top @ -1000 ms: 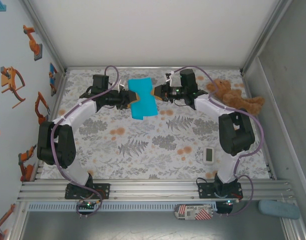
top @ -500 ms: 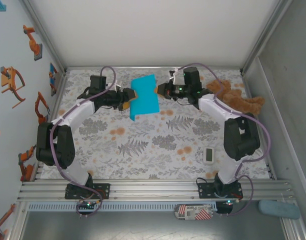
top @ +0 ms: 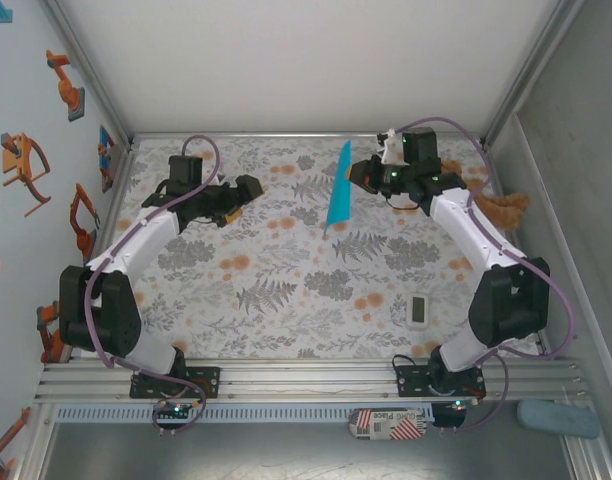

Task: Fold a paper plane with a square sheet of paper (pick it up from the middle)
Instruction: First fold in half a square sheet of paper at the center of the table.

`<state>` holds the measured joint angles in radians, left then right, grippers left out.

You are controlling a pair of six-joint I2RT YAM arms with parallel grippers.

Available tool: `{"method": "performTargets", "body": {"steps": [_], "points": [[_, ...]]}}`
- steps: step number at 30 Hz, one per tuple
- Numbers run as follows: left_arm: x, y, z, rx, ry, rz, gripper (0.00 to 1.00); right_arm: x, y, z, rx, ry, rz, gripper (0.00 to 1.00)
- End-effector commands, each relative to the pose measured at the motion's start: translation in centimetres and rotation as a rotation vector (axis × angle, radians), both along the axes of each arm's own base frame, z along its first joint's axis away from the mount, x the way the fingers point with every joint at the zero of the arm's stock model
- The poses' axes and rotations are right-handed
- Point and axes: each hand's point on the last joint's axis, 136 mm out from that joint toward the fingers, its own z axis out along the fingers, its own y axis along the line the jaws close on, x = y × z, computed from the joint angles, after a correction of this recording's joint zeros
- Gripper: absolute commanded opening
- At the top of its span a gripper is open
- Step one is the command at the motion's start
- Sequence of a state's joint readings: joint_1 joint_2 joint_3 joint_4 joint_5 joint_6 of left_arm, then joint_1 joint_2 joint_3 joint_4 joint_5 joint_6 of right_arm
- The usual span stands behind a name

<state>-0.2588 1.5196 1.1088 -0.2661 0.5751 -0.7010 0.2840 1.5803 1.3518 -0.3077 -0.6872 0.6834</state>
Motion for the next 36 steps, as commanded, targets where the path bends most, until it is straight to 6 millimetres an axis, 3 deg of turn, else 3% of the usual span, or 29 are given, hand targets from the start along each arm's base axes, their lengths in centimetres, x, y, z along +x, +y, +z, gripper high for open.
{"method": "performTargets", "body": {"steps": [1,4,7,12,14,19,26,36], "points": [[0.1,0.2,0.2,-0.016,-0.024,0.016,0.96,-0.6,1.6,-0.2,-0.025,0.019,0.032,0.00],[0.1,0.0,-0.4,-0.049,-0.007,0.027,0.96,-0.4,3.8,-2.3,-0.053,0.062,0.045,0.00],[-0.1,-0.1,-1.6,-0.068,0.027,0.040,0.96,-0.3,6.2,-5.8,-0.110,0.121,0.040,0.00],[-0.7,-0.2,-4.0,-0.065,0.087,0.048,0.96,0.2,10.9,-10.3,0.010,0.208,0.059,0.00],[-1.1,-0.3,-4.8,-0.055,0.104,0.043,0.97,0.5,11.5,-11.3,0.064,0.224,0.043,0.00],[-2.3,-1.0,-7.4,0.032,0.152,0.010,1.00,0.0,10.5,-14.0,0.037,0.260,0.003,0.00],[-3.4,-3.6,-9.8,0.143,0.190,-0.083,0.90,-2.0,8.8,-17.6,-0.040,0.318,-0.017,0.00],[-4.3,-6.6,-12.2,0.195,0.226,-0.185,0.77,-3.7,6.4,-19.9,-0.105,0.356,-0.095,0.00]]}}
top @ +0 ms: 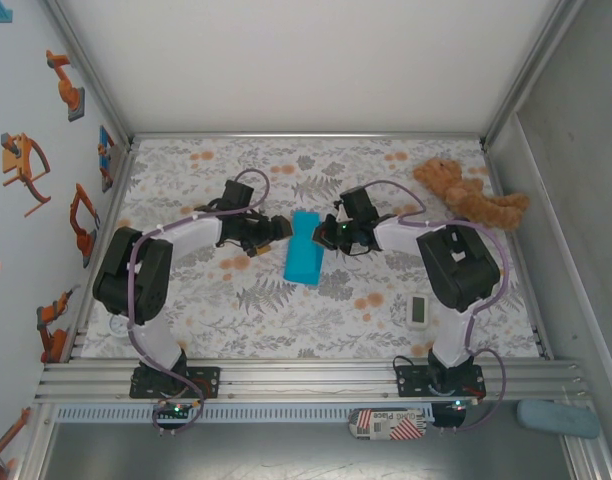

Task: Fold a paper plane with a square sheet of paper (pick it up from the middle)
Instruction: First fold in half a square sheet of paper at the center of the table.

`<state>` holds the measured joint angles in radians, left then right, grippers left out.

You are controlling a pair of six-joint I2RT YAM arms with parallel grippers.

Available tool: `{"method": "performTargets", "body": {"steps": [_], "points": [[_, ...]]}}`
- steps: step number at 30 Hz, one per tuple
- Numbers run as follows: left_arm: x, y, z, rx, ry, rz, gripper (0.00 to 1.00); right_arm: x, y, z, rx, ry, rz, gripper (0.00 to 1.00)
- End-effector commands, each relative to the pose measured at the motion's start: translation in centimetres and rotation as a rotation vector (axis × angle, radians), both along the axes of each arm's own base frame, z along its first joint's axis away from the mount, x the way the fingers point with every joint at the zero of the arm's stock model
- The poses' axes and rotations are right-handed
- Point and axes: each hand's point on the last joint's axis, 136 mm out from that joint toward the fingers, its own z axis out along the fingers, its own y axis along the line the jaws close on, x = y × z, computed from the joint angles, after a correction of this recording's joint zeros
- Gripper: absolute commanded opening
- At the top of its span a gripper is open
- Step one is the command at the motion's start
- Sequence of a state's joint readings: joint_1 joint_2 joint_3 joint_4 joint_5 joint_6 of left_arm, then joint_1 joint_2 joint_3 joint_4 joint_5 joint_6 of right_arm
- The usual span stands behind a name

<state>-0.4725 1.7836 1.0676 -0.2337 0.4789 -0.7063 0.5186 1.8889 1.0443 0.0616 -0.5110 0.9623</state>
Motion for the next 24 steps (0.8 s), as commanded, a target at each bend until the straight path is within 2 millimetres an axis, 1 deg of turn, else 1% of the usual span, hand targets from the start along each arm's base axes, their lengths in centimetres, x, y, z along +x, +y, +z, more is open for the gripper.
{"method": "performTargets", "body": {"steps": [1,9,13,16,20,24], "points": [[-0.2,-0.7,0.0,0.024,-0.004,-0.048,0.75,0.3,-0.6,0.9,-0.002,-0.031,-0.043,0.00],[-0.7,-1.9,-1.0,0.078,0.018,-0.104,0.66,0.1,-0.8,-0.4,-0.008,0.002,-0.065,0.00],[-1.0,-2.6,-1.5,0.119,0.034,-0.155,0.65,0.0,-0.7,-0.4,0.003,0.006,-0.065,0.00],[-1.0,-2.8,-2.0,0.165,0.046,-0.185,0.64,-0.1,-0.6,-0.6,0.006,0.012,-0.062,0.00],[-1.1,-3.0,-2.7,0.201,0.063,-0.205,0.60,-0.1,-0.6,-0.7,0.010,0.015,-0.064,0.00],[-1.1,-2.7,-3.2,0.231,0.070,-0.203,0.56,-0.2,-0.8,-0.9,0.001,0.024,-0.068,0.00]]}}
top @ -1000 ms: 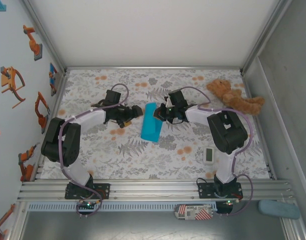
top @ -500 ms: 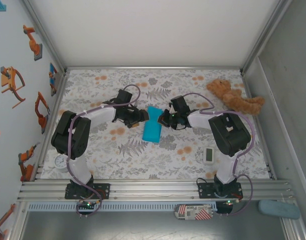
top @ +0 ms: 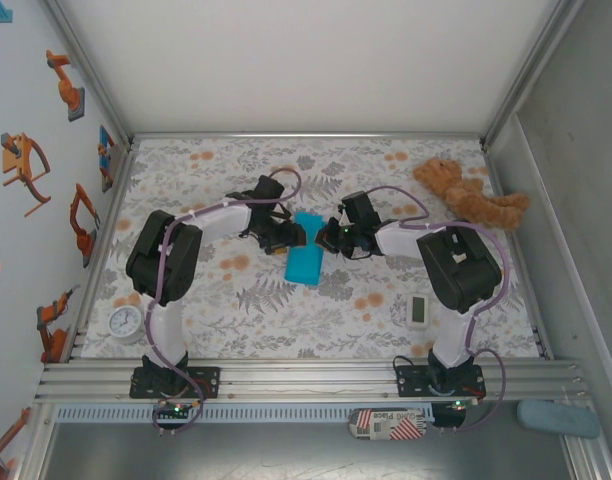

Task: Fold a paper plane with a square sheet of paper (pick it up from the middle)
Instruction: First fold in half a square sheet of paper at the center of the table.

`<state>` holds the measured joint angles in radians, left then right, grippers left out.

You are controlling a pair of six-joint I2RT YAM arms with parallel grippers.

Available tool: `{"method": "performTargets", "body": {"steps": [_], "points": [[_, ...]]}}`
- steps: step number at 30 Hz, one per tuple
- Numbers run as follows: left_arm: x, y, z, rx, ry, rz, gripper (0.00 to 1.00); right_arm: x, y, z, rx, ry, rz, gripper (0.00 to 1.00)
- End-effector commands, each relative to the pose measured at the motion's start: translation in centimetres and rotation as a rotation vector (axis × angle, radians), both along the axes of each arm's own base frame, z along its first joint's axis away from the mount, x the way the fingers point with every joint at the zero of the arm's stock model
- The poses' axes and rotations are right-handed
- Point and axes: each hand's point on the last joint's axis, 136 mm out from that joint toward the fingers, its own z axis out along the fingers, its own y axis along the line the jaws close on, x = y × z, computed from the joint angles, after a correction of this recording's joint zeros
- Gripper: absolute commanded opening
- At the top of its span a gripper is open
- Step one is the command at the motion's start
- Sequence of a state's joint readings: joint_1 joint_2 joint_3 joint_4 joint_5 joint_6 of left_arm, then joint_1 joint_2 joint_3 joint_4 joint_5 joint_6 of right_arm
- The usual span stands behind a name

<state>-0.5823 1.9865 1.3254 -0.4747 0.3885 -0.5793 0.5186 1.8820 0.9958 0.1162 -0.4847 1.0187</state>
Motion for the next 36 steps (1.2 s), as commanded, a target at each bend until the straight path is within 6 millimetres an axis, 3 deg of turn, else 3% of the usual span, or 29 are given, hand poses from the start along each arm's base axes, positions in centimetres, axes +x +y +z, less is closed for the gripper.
{"method": "performTargets", "body": {"steps": [1,12,26,30,36], "points": [[-0.6,0.6,-0.6,0.055,0.020,-0.029,0.55,-0.1,-0.2,-0.2,-0.003,0.009,-0.014,0.00],[-1.5,1.6,-2.8,0.172,0.046,-0.048,0.47,-0.6,-0.8,-0.7,-0.035,0.029,-0.019,0.01],[-3.3,3.0,-6.7,0.311,0.096,-0.070,0.44,-0.7,-5.1,1.3,-0.174,-0.023,-0.113,0.32],[-4.0,3.4,-7.5,0.340,0.101,-0.085,0.44,-1.3,-5.9,1.5,-0.201,-0.027,-0.126,0.51],[-4.7,3.6,-8.5,0.361,0.123,-0.085,0.44,-1.4,-7.1,1.8,-0.231,-0.048,-0.175,0.54]]}}
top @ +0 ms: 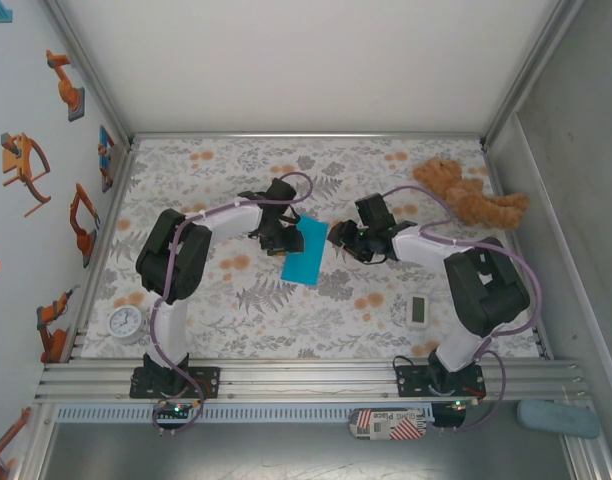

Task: Fold a paper plane with a square sheet of paper (pick it up from the middle)
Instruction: First fold in half a square sheet of paper at the center of the table.

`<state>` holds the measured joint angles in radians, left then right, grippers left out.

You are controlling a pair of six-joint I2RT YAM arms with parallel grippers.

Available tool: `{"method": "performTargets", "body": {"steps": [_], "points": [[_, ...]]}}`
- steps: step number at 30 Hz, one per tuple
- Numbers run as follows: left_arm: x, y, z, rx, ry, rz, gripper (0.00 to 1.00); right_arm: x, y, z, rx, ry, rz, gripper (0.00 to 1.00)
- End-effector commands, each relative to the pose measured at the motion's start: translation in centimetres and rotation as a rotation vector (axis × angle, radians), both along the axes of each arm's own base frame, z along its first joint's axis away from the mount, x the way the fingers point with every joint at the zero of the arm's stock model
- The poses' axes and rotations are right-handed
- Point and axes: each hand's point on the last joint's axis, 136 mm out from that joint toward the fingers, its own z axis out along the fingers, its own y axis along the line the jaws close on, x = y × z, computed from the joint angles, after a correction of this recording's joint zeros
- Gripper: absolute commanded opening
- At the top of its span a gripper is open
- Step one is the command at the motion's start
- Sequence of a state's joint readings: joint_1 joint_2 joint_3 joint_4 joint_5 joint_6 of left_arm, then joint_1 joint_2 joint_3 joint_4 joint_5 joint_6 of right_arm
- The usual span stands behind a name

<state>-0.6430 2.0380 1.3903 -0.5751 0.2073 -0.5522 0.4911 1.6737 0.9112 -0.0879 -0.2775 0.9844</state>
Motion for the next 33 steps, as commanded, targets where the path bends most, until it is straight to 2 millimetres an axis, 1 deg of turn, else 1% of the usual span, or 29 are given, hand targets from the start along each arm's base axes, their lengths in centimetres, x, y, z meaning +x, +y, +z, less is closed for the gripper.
{"method": "performTargets", "body": {"steps": [1,7,11,17,24,33], "points": [[-4.4,2.9,-6.9,0.173,0.165,-0.030,0.44,0.2,-1.2,0.3,-0.037,-0.025,-0.047,0.53],[-4.6,2.7,-7.6,0.172,0.188,-0.015,0.43,0.5,-1.0,-0.1,-0.028,-0.020,-0.058,0.49],[-4.6,2.4,-7.8,0.166,0.195,-0.025,0.43,0.6,-0.7,-0.4,-0.015,-0.015,-0.053,0.49],[-4.9,2.6,-8.3,0.175,0.213,-0.021,0.44,0.7,-0.4,-0.4,-0.006,-0.016,-0.039,0.49],[-5.3,2.7,-8.7,0.186,0.230,-0.018,0.45,0.5,-0.1,-0.9,0.006,-0.004,-0.032,0.48],[-5.7,2.9,-9.3,0.196,0.255,0.007,0.45,0.5,-0.1,-0.8,0.010,-0.005,-0.034,0.48]]}}
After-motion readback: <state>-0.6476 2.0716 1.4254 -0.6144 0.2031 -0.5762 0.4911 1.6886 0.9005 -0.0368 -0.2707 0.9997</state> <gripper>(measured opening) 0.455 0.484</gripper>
